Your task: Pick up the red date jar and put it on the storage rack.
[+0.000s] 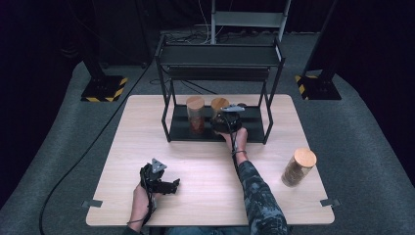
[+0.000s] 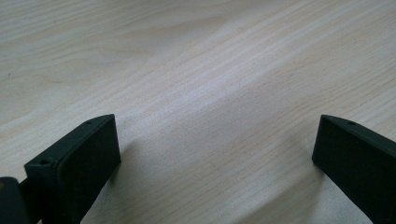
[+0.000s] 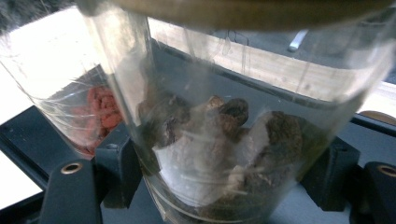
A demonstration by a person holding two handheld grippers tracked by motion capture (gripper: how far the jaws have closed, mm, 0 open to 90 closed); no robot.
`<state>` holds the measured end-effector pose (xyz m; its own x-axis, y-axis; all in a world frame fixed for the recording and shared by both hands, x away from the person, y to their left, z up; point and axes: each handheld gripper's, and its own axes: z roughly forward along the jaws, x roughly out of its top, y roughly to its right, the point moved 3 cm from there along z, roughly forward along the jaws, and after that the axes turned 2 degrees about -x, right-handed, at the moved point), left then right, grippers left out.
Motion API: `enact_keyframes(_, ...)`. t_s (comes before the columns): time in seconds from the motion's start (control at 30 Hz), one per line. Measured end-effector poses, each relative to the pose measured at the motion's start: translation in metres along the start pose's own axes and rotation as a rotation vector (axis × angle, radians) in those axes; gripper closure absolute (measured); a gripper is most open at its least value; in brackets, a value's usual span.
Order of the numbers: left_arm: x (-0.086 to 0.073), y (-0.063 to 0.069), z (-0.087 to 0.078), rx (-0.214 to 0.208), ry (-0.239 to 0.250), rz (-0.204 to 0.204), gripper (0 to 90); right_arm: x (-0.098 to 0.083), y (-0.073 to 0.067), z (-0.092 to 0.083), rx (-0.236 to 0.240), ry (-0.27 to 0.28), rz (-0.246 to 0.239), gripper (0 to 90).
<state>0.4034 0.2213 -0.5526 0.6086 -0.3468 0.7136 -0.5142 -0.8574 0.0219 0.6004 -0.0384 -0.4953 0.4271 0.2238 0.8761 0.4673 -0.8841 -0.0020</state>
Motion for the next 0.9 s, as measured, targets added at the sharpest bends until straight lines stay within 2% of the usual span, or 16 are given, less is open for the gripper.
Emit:
enact_keyframes(0.23,0.0000,0.0000,0.0000,0.000,0.000,0.000,0.1,-0.0019,-0.0013,0.0014,-0.004,0.024,0.001,25.1)
enact_keyframes(0.9,0.0000,0.0000,0.0000,0.000,0.001,0.000,0.1,-0.0004,-0.0004,0.0033,-0.012,0.021,0.008,24.9)
